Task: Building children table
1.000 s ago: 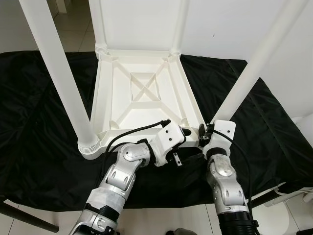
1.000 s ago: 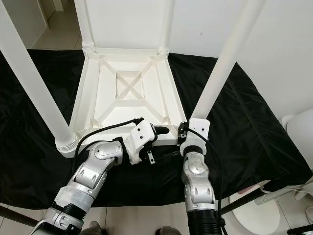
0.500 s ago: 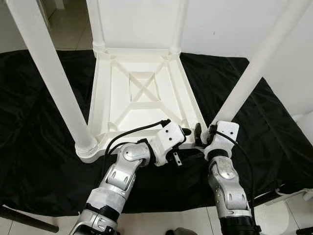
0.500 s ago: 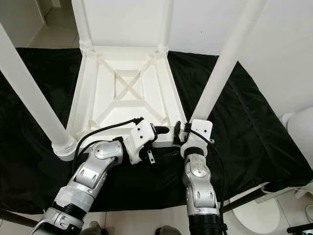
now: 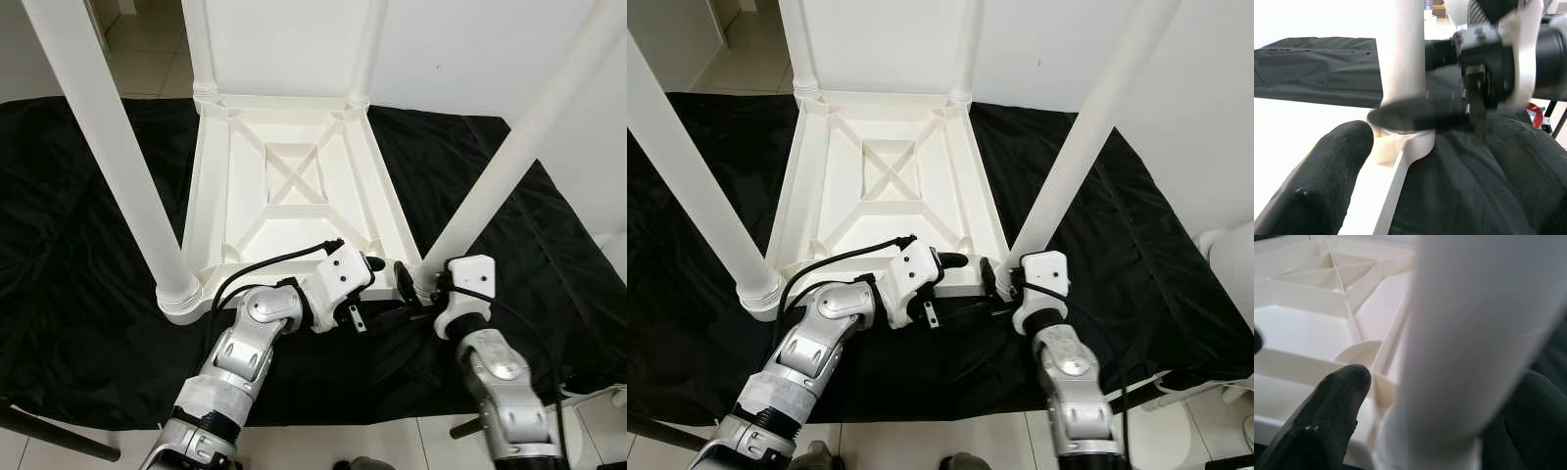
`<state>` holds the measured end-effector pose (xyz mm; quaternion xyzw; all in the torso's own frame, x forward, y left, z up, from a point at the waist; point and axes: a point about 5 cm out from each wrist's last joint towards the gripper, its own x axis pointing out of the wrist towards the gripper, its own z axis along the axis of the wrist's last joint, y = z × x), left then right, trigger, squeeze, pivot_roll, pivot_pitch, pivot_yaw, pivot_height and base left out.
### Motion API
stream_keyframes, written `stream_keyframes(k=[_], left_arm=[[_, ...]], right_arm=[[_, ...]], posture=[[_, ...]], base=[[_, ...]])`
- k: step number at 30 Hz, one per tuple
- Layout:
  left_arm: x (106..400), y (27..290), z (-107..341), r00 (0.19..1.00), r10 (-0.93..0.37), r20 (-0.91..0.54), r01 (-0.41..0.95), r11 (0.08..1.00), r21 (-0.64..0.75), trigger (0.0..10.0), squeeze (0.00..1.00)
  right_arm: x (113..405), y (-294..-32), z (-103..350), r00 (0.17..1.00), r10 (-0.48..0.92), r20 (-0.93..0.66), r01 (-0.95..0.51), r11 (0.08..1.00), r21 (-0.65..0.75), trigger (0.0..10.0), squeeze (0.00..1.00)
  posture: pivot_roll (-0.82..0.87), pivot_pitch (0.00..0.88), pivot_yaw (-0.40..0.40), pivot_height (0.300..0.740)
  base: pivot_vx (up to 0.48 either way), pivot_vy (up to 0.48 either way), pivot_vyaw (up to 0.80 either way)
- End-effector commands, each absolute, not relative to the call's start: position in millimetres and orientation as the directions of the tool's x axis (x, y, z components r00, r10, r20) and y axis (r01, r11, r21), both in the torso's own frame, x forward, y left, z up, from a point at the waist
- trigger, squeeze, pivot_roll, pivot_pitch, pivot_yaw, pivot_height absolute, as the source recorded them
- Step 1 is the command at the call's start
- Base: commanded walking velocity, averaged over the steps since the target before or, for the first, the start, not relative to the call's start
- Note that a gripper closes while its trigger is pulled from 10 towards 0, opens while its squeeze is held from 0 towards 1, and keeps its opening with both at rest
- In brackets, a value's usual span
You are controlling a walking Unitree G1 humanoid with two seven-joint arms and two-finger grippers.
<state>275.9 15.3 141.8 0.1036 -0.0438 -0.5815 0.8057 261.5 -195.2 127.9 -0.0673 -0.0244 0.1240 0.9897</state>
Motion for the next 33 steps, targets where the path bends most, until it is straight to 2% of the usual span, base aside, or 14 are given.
stream_keyframes(k=[1, 9, 11, 15, 16, 18, 19, 29, 30, 31, 32, 33], left_arm=[[283, 14, 143, 0.420, -0.907, -0.030, 0.887, 0.403, 0.226, 10.0, 0.00], [284, 13, 145, 0.415, -0.909, -0.027, 0.887, 0.398, 0.234, 10.0, 0.00], [285, 13, 146, 0.417, -0.909, -0.024, 0.886, 0.400, 0.235, 10.0, 0.00], [284, 13, 146, 0.419, -0.908, -0.022, 0.885, 0.402, 0.236, 10.0, 0.00], [285, 13, 146, 0.421, -0.907, -0.022, 0.884, 0.405, 0.235, 10.0, 0.00], [285, 13, 146, 0.424, -0.905, -0.022, 0.883, 0.407, 0.235, 10.0, 0.00], [285, 13, 147, 0.425, -0.905, -0.021, 0.882, 0.409, 0.234, 10.0, 0.00], [288, 11, 149, 0.427, -0.904, -0.016, 0.881, 0.412, 0.233, 10.0, 0.00], [287, 11, 149, 0.424, -0.906, -0.017, 0.883, 0.408, 0.233, 10.0, 0.00], [287, 11, 149, 0.421, -0.907, -0.017, 0.884, 0.406, 0.233, 10.0, 0.00], [286, 11, 149, 0.419, -0.908, -0.018, 0.885, 0.404, 0.232, 10.0, 0.00], [286, 11, 149, 0.418, -0.908, -0.018, 0.886, 0.403, 0.231, 10.0, 0.00]], right_arm=[[264, -200, 129, 0.955, 0.296, 0.030, -0.290, 0.948, -0.132, 10.0, 0.00], [281, -200, 130, 0.896, 0.443, -0.040, -0.442, 0.880, -0.175, 10.0, 0.00], [291, -195, 125, 0.844, 0.526, -0.101, -0.536, 0.824, -0.185, 10.0, 0.00], [294, -193, 121, 0.820, 0.558, -0.131, -0.573, 0.797, -0.190, 10.0, 0.00], [294, -193, 118, 0.811, 0.566, -0.149, -0.585, 0.785, -0.203, 3.8, 0.00], [295, -194, 116, 0.799, 0.578, -0.165, -0.601, 0.771, -0.213, 3.8, 0.00], [295, -195, 114, 0.794, 0.582, -0.176, -0.607, 0.769, -0.198, 0.0, 0.00], [293, -207, 110, 0.797, 0.577, -0.177, -0.602, 0.781, -0.165, 0.0, 0.00], [292, -208, 111, 0.807, 0.566, -0.165, -0.588, 0.793, -0.157, 4.7, 0.00], [291, -209, 112, 0.814, 0.559, -0.156, -0.579, 0.801, -0.152, 4.7, 0.00], [290, -208, 113, 0.825, 0.547, -0.143, -0.564, 0.812, -0.148, 10.0, 0.00], [290, -207, 114, 0.831, 0.541, -0.130, -0.555, 0.820, -0.140, 10.0, 0.00]], posture=[[0.00, 0.000, -0.054, 0.740], [0.00, 0.000, -0.052, 0.740], [0.01, 0.000, -0.054, 0.740], [0.01, 0.000, -0.055, 0.740], [0.01, 0.000, -0.056, 0.740], [0.01, 0.000, -0.056, 0.740], [0.02, 0.000, -0.058, 0.740], [0.00, 0.000, -0.052, 0.740], [0.00, 0.000, -0.049, 0.740], [0.00, 0.000, -0.048, 0.740], [0.00, 0.000, -0.047, 0.740], [0.00, 0.000, -0.047, 0.740]], base=[[0.000, 0.000, 0.00], [0.000, 0.000, 0.00], [0.000, 0.000, 0.00], [0.000, 0.000, 0.00], [0.000, 0.000, 0.00], [0.000, 0.000, 0.00], [0.000, 0.000, 0.00], [0.000, 0.000, 0.00], [0.000, 0.000, 0.00], [0.000, 0.000, 0.00], [0.000, 0.000, 0.00], [0.000, 0.000, 0.00]])
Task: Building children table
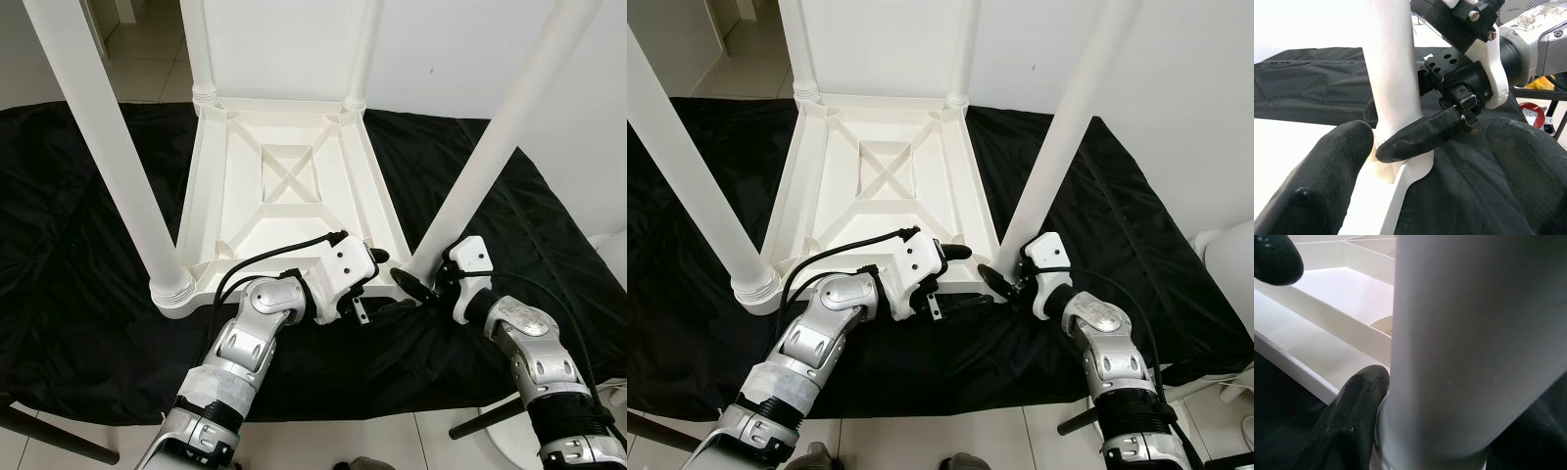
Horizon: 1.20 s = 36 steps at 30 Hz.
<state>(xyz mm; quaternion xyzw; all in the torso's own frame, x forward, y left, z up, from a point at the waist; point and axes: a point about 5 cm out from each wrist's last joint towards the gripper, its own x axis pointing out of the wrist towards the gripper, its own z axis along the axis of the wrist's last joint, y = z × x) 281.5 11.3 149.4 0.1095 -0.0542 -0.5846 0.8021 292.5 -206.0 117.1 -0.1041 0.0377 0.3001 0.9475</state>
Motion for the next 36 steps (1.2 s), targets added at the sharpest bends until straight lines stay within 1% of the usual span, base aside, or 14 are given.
stream_keyframes(k=[1, 6, 11, 12, 14, 15, 16, 18, 19, 21, 23, 25, 30, 36], left_arm=[[286, 11, 149, 0.417, -0.909, -0.019, 0.886, 0.402, 0.231, 10.0, 0.00], [285, 11, 148, 0.416, -0.909, -0.021, 0.887, 0.400, 0.230, 10.0, 0.00], [286, 12, 147, 0.414, -0.910, -0.026, 0.888, 0.398, 0.230, 10.0, 0.00], [286, 12, 147, 0.414, -0.910, -0.026, 0.888, 0.398, 0.230, 10.0, 0.00], [286, 12, 147, 0.415, -0.909, -0.027, 0.888, 0.398, 0.231, 10.0, 0.00], [286, 12, 147, 0.415, -0.909, -0.027, 0.888, 0.398, 0.231, 10.0, 0.00], [286, 12, 147, 0.415, -0.909, -0.028, 0.888, 0.398, 0.232, 10.0, 0.00], [286, 12, 146, 0.414, -0.910, -0.029, 0.888, 0.397, 0.231, 10.0, 0.00], [286, 12, 146, 0.414, -0.910, -0.029, 0.888, 0.397, 0.231, 10.0, 0.00], [286, 11, 146, 0.414, -0.910, -0.030, 0.889, 0.396, 0.231, 10.0, 0.00], [286, 11, 146, 0.413, -0.910, -0.030, 0.889, 0.396, 0.231, 10.0, 0.00], [287, 10, 147, 0.417, -0.909, -0.028, 0.887, 0.400, 0.230, 10.0, 0.00], [288, 11, 147, 0.426, -0.904, -0.023, 0.882, 0.410, 0.232, 10.0, 0.00], [289, 11, 148, 0.435, -0.900, -0.018, 0.879, 0.420, 0.226, 10.0, 0.00]], right_arm=[[289, -207, 115, 0.847, 0.519, -0.115, -0.531, 0.836, -0.136, 10.0, 0.00], [288, -203, 117, 0.885, 0.460, -0.077, -0.466, 0.875, -0.134, 10.0, 0.00], [287, -197, 115, 0.947, 0.318, -0.053, -0.322, 0.938, -0.131, 10.0, 0.00], [287, -197, 115, 0.947, 0.318, -0.053, -0.322, 0.938, -0.131, 10.0, 0.00], [284, -190, 116, 0.969, 0.246, -0.030, -0.248, 0.962, -0.117, 10.0, 0.00], [284, -190, 116, 0.969, 0.246, -0.030, -0.248, 0.962, -0.117, 10.0, 0.00], [283, -185, 115, 0.980, 0.196, -0.029, -0.199, 0.974, -0.107, 10.0, 0.00], [282, -179, 112, 0.997, 0.053, -0.047, -0.057, 0.995, -0.087, 10.0, 0.00], [282, -179, 112, 0.997, 0.053, -0.047, -0.057, 0.995, -0.087, 10.0, 0.00], [280, -174, 110, 0.997, -0.049, -0.053, 0.046, 0.997, -0.061, 10.0, 0.00], [279, -172, 110, 0.995, -0.079, -0.053, 0.075, 0.995, -0.065, 10.0, 0.00], [277, -159, 104, 0.976, -0.205, -0.076, 0.203, 0.979, -0.035, 10.0, 0.00], [277, -149, 101, 0.960, -0.257, -0.111, 0.257, 0.966, -0.015, 10.0, 0.00], [276, -139, 106, 0.977, -0.190, -0.092, 0.194, 0.981, 0.033, 10.0, 0.00]], posture=[[0.00, 0.000, -0.045, 0.740], [-0.01, 0.000, -0.045, 0.740], [0.00, 0.000, -0.043, 0.740], [0.00, 0.000, -0.043, 0.740], [-0.01, 0.000, -0.042, 0.740], [-0.01, 0.000, -0.042, 0.740], [-0.01, 0.000, -0.040, 0.740], [-0.01, 0.000, -0.038, 0.740], [-0.01, 0.000, -0.038, 0.740], [-0.01, 0.000, -0.039, 0.740], [-0.01, 0.000, -0.037, 0.740], [-0.01, 0.000, -0.036, 0.740], [-0.01, 0.000, -0.037, 0.740], [-0.01, 0.000, -0.034, 0.740]], base=[[0.000, 0.000, 0.00], [0.000, 0.000, 0.00], [0.000, 0.000, 0.00], [0.000, 0.000, 0.00], [0.000, 0.000, 0.00], [0.000, 0.000, 0.00], [0.000, 0.000, 0.00], [0.000, 0.000, 0.00], [0.000, 0.000, 0.00], [0.000, 0.000, 0.00], [0.000, 0.000, 0.00], [0.000, 0.000, 0.00], [0.000, 0.000, 0.00], [0.000, 0.000, 0.00]])
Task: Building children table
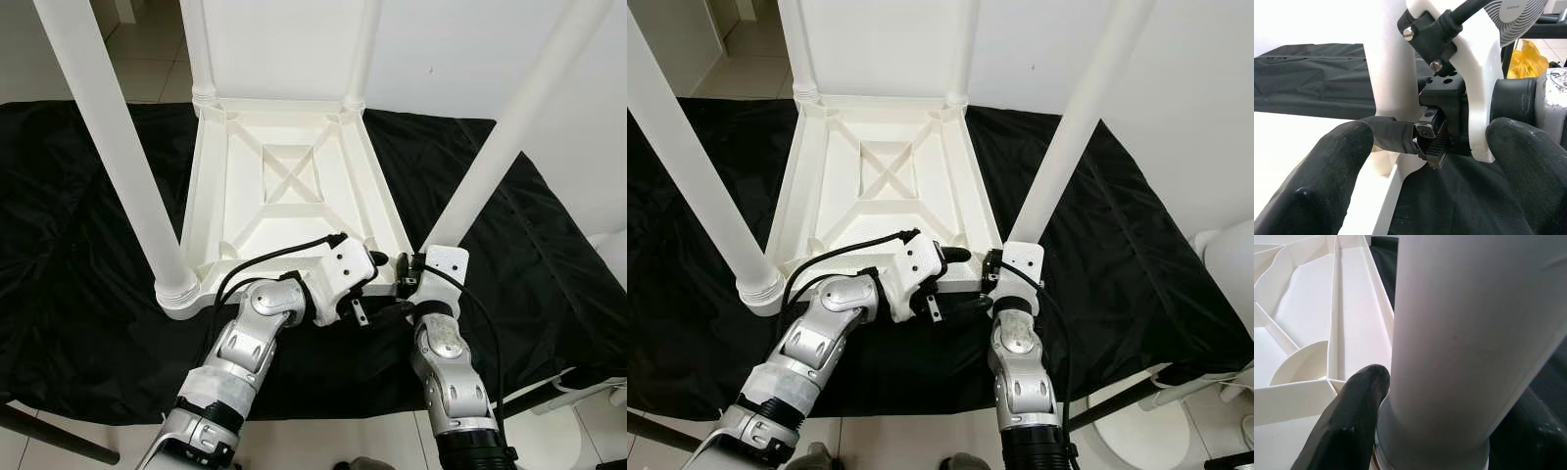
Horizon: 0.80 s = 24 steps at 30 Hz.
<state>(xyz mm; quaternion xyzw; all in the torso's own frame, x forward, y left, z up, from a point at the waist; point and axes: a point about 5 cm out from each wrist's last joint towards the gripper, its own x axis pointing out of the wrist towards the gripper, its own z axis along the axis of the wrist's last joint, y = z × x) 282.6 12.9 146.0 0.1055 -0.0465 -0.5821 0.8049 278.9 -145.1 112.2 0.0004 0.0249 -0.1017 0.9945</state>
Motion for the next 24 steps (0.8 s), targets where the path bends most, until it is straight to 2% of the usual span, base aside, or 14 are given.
stream_keyframes(k=[1, 9, 16, 17, 18, 19, 21, 22, 23, 24], left_arm=[[289, 11, 148, 0.434, -0.901, -0.017, 0.879, 0.420, 0.227, 10.0, 0.00], [291, 11, 150, 0.451, -0.893, -0.002, 0.871, 0.439, 0.221, 10.0, 0.00], [290, 14, 147, 0.451, -0.892, -0.007, 0.870, 0.438, 0.226, 10.0, 0.00], [289, 16, 146, 0.450, -0.893, -0.011, 0.871, 0.436, 0.226, 10.0, 0.00], [289, 20, 145, 0.441, -0.898, -0.013, 0.876, 0.427, 0.226, 10.0, 0.00], [289, 20, 145, 0.441, -0.898, -0.013, 0.876, 0.427, 0.226, 10.0, 0.00], [287, 24, 145, 0.413, -0.911, -0.010, 0.886, 0.399, 0.237, 10.0, 0.00], [287, 24, 145, 0.413, -0.911, -0.010, 0.886, 0.399, 0.237, 10.0, 0.00], [283, 25, 145, 0.371, -0.929, -0.006, 0.902, 0.359, 0.238, 10.0, 0.00], [283, 25, 145, 0.371, -0.929, -0.006, 0.902, 0.359, 0.238, 10.0, 0.00]], right_arm=[[275, -141, 106, 0.979, -0.186, -0.086, 0.189, 0.982, 0.024, 10.0, 1.00], [272, -148, 110, 0.991, -0.126, -0.039, 0.128, 0.991, 0.039, 10.0, 1.00], [267, -169, 106, 0.995, -0.074, -0.068, 0.073, 0.997, -0.017, 10.0, 1.00], [266, -175, 107, 0.997, -0.025, -0.066, 0.023, 0.999, -0.036, 10.0, 0.00], [265, -182, 109, 0.997, 0.059, -0.057, -0.063, 0.995, -0.082, 10.0, 0.00], [265, -182, 109, 0.997, 0.059, -0.057, -0.063, 0.995, -0.082, 10.0, 0.00], [264, -191, 112, 0.982, 0.180, -0.050, -0.185, 0.972, -0.142, 10.0, 0.00], [264, -191, 112, 0.982, 0.180, -0.050, -0.185, 0.972, -0.142, 10.0, 0.00], [265, -197, 115, 0.964, 0.261, -0.047, -0.265, 0.951, -0.157, 10.0, 0.00], [265, -197, 115, 0.964, 0.261, -0.047, -0.265, 0.951, -0.157, 10.0, 0.00]], posture=[[-0.01, 0.000, -0.036, 0.740], [-0.01, 0.000, -0.041, 0.740], [-0.01, 0.000, -0.047, 0.740], [-0.01, 0.000, -0.047, 0.740], [-0.01, 0.000, -0.048, 0.740], [-0.01, 0.000, -0.048, 0.740], [-0.01, 0.000, -0.050, 0.740], [-0.01, 0.000, -0.050, 0.740], [-0.01, 0.000, -0.051, 0.740], [-0.01, 0.000, -0.051, 0.740]], base=[[0.000, 0.000, 0.00], [0.000, 0.000, 0.00], [0.000, 0.000, 0.00], [0.000, 0.000, 0.00], [0.000, 0.000, 0.00], [0.000, 0.000, 0.00], [0.000, 0.000, 0.00], [0.000, 0.000, 0.00], [0.000, 0.000, 0.00], [0.000, 0.000, 0.00]])
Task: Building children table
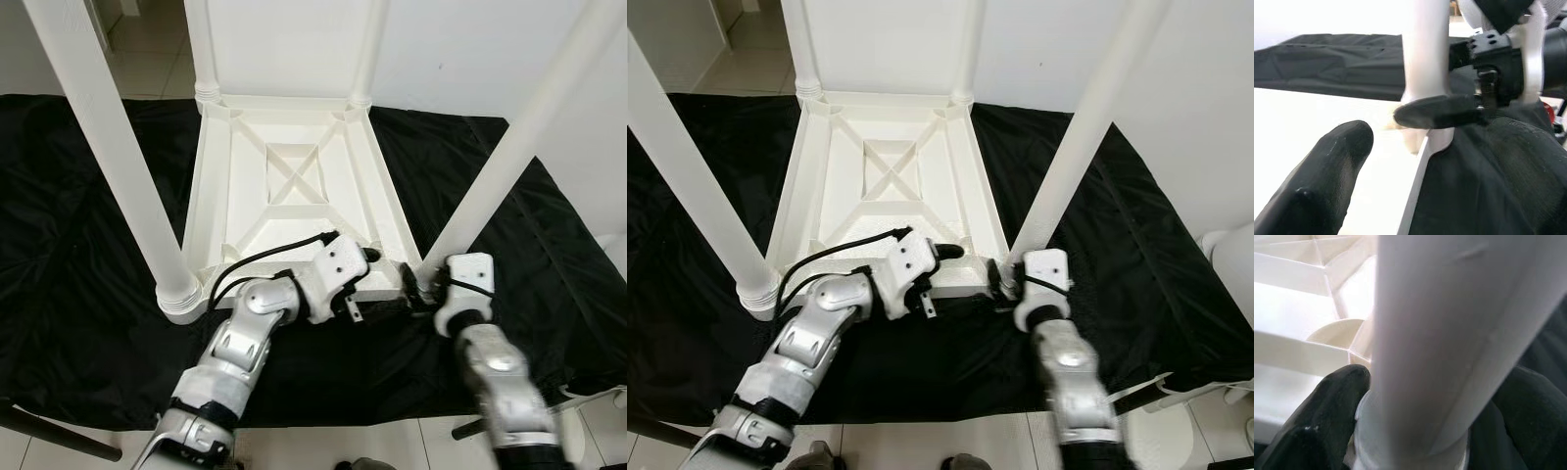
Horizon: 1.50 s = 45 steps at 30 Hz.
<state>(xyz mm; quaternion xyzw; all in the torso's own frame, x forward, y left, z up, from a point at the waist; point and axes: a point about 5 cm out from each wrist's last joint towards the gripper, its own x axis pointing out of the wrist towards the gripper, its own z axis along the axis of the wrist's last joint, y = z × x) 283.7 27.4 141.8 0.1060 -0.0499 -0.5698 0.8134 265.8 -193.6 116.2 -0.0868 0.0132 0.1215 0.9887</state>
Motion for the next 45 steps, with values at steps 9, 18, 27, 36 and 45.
stream_keyframes(k=[9, 18, 27, 36, 45], left_arm=[[272, 21, 143, 0.282, -0.959, -0.017, 0.933, 0.271, 0.238, 10.0, 0.00], [270, 21, 140, 0.274, -0.961, -0.037, 0.932, 0.256, 0.255, 10.0, 0.00], [268, 22, 139, 0.283, -0.958, -0.043, 0.931, 0.263, 0.254, 10.0, 0.00], [278, 24, 137, 0.358, -0.932, -0.061, 0.903, 0.329, 0.275, 10.0, 0.00], [279, 24, 137, 0.373, -0.926, -0.057, 0.897, 0.344, 0.277, 10.0, 0.00]], right_arm=[[282, -199, 123, 0.889, 0.452, -0.076, -0.458, 0.867, -0.197, 10.0, 0.00], [291, -201, 117, 0.846, 0.519, -0.120, -0.533, 0.829, -0.171, 0.0, 0.00], [286, -206, 109, 0.843, 0.523, -0.122, -0.536, 0.835, -0.121, 0.0, 0.00], [281, -195, 113, 0.933, 0.359, -0.042, -0.361, 0.930, -0.068, 10.0, 0.00], [274, -183, 108, 0.995, 0.096, -0.025, -0.095, 0.995, 0.039, 10.0, 0.00]], posture=[[0.00, 0.000, -0.047, 0.740], [0.01, 0.000, -0.053, 0.740], [0.01, 0.000, -0.055, 0.740], [0.00, 0.000, -0.053, 0.740], [0.00, 0.000, -0.057, 0.740]], base=[[0.000, 0.000, 0.00], [0.000, 0.000, 0.00], [0.000, 0.000, 0.00], [0.000, 0.000, 0.00], [0.000, 0.000, 0.00]])
